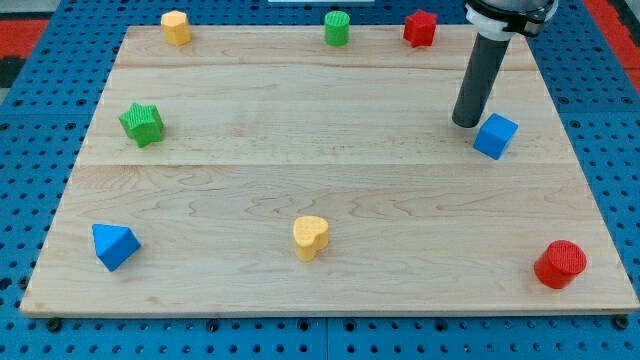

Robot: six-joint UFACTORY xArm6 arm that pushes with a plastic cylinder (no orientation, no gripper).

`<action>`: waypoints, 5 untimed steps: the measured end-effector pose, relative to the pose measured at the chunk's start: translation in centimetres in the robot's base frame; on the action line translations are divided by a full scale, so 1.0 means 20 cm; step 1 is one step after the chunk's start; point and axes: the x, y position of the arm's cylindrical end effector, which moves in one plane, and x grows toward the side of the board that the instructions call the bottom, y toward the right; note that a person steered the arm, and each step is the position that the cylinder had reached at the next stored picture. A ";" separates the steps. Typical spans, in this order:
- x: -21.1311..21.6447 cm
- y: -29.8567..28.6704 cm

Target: Keep your arm in between red star and blue cube

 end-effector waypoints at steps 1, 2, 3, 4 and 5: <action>0.00 0.00; 0.00 0.00; -0.01 0.00; 0.00 0.00; 0.00 0.01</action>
